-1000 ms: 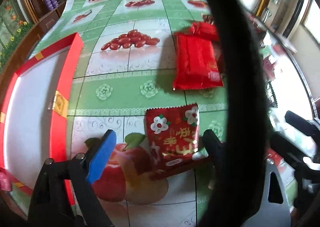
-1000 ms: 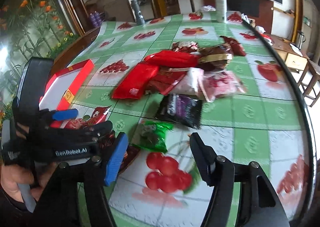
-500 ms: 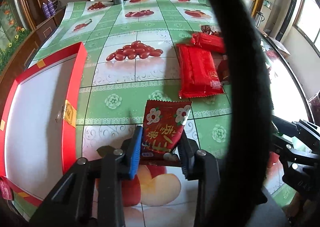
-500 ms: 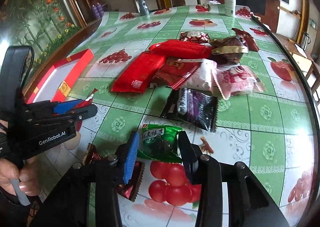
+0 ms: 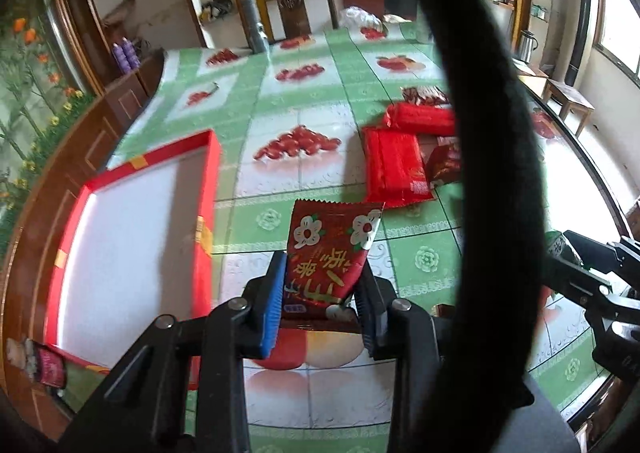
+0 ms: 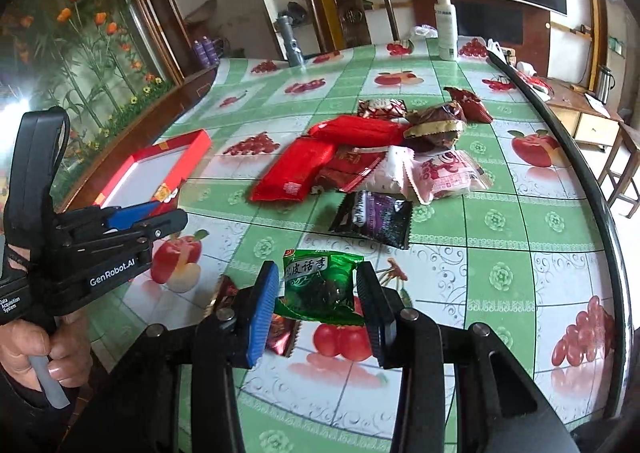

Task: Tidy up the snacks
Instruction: 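Carry both held packets over the red-rimmed white tray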

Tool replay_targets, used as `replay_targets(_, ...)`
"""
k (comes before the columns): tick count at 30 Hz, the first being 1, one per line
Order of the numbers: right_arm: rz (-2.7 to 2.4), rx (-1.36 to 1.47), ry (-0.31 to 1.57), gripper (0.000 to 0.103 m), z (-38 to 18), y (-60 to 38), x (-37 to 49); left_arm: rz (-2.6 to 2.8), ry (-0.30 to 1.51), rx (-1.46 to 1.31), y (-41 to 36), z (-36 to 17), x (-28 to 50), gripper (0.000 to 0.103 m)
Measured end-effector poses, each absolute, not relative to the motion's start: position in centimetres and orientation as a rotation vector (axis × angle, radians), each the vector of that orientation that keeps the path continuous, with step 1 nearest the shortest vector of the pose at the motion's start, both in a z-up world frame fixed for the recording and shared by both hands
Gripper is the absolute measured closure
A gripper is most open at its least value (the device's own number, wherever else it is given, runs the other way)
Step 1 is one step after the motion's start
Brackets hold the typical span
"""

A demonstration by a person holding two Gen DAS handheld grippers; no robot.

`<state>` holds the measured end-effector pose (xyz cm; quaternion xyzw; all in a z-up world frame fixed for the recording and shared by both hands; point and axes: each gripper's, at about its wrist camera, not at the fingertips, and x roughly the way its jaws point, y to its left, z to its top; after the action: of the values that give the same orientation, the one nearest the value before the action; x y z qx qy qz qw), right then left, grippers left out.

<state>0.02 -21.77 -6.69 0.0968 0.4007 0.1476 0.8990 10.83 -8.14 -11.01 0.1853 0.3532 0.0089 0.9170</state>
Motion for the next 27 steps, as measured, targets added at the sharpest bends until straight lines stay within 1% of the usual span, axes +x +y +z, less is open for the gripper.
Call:
replay_targets(4, 0.321, 0.196, 0.822, 0.063, -6.3, -21.0, -0.3, 0.042, 0.717, 0.382, -5.1, -9.2, 7.2, 0.069)
replay_targets(11, 0.355, 0.176, 0.814, 0.063, -5.7, -19.4, -0.4, 0.042, 0.713, 0.318, -2.7, -6.8, 4.3, 0.069)
replay_targets(27, 0.436, 0.133, 0.804, 0.063, -5.0, -14.9, -0.1, 0.087, 0.767, 0.211, 2.8, -3.5, 2.4, 0.069)
